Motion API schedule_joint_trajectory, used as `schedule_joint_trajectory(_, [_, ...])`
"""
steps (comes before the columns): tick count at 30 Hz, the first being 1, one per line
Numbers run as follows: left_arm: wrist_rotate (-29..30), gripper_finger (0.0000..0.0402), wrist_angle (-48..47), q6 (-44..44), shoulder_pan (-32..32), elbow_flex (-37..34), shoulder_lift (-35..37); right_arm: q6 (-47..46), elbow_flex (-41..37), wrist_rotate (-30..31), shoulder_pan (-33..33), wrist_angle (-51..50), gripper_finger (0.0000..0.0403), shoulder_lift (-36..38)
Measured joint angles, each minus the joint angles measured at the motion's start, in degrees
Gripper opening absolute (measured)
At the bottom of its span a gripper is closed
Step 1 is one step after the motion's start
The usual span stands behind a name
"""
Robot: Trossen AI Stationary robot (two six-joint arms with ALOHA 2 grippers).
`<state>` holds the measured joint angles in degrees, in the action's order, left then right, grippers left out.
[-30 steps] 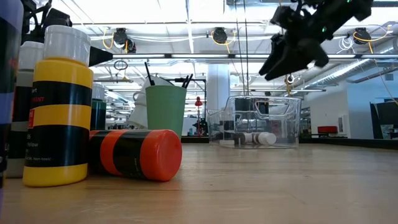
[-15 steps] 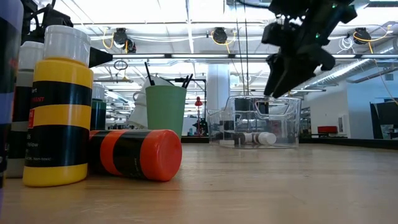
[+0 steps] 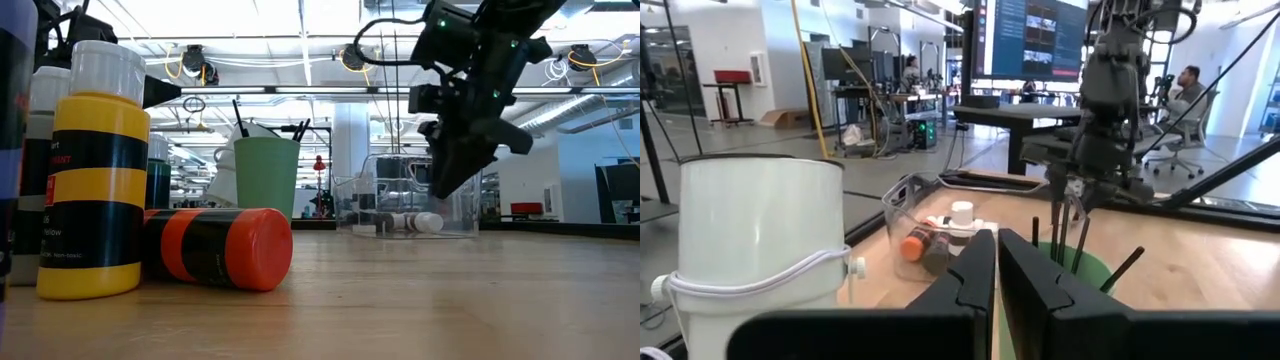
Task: Pick & Place Paint Supplies
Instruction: Move the transparent bin to the center of the table
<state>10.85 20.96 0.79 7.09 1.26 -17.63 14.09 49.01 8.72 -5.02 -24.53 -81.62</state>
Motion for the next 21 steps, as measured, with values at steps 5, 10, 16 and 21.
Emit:
schedule_joint_trajectory(5, [-0.2,0.0021,2.0,1.3,0.0,0.0,0.0,0.3,0.0,-0.1,2.0,0.0,0.0013,-0.8])
schedule_joint_trajectory(10, [-1.6,0.0021,0.1,3.0,-0.1,3.0,-0.8,0.0,0.0,0.1,4.6,-0.2,0.0015,-0.5])
schedule_joint_trajectory(16, [-4.7,0.0021,-3.3,5.3,-2.9,13.1,-8.8,-2.8,-0.1,0.0,10.3,0.0,0.0005,-0.5])
schedule_joint_trajectory(21, [-3.6,0.0021,-5.8,5.5,-8.1,23.7,-21.0,-9.1,-0.1,0.0,17.0,1.7,0.0003,-0.4])
